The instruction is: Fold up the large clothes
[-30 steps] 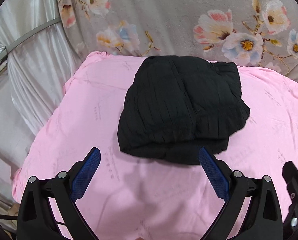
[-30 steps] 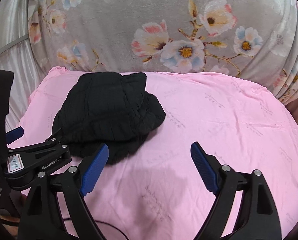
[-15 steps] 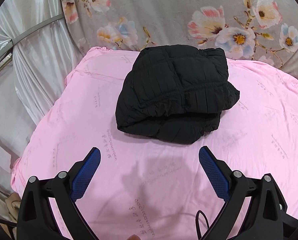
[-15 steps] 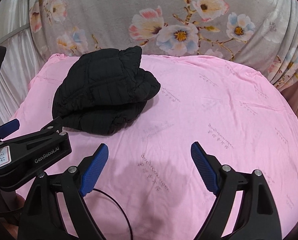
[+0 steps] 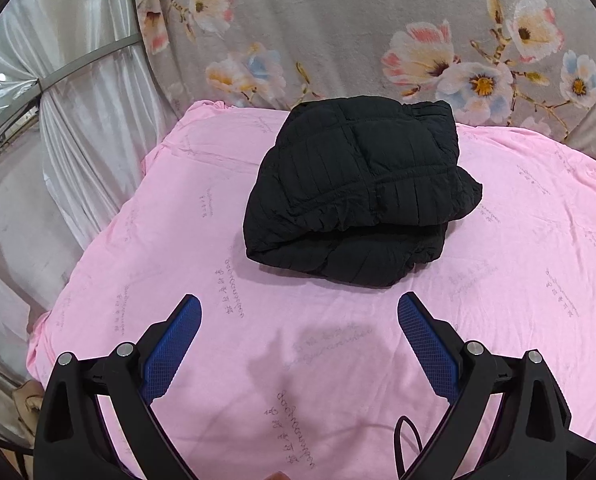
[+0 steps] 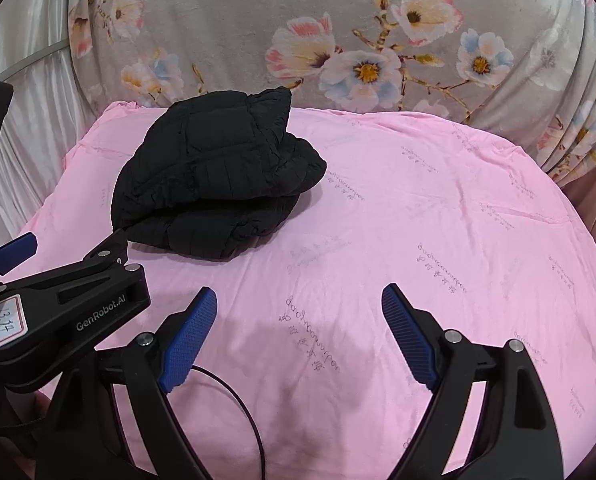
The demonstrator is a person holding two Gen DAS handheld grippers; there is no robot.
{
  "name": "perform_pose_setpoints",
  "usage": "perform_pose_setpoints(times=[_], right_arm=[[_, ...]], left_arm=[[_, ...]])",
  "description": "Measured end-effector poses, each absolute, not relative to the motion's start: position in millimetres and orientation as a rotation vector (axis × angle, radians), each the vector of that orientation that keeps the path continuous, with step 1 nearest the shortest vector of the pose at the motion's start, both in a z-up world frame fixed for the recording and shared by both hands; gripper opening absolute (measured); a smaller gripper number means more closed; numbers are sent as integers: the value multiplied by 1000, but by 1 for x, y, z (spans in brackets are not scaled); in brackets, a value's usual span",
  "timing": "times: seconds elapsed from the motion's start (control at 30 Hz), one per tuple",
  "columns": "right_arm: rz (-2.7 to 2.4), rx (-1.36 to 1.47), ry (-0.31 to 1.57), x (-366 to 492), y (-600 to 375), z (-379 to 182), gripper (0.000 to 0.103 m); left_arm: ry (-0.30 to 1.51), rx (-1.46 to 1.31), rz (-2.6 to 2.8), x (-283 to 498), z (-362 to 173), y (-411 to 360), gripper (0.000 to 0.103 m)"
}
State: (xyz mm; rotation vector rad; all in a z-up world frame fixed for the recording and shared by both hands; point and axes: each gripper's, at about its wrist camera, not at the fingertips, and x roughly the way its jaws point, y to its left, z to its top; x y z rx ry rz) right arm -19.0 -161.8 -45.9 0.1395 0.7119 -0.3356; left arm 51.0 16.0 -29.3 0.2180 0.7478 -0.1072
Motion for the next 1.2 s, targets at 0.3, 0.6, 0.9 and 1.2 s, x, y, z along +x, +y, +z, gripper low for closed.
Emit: perform_pose_setpoints(times=[0.3, 0.6, 0.9, 1.2], right_arm=[[-334, 139, 711, -20, -161, -45, 82], [-336, 140, 709, -20, -161, -44, 82], [-329, 137, 711, -18, -158, -43, 82], [-320, 128, 712, -7, -153, -39, 82]], left_arm=[[746, 200, -124, 49, -26, 16, 98], [742, 209, -134, 49, -25, 15, 98], [749, 208, -134, 53, -25, 17, 98], [745, 204, -147, 56, -25, 19, 98]])
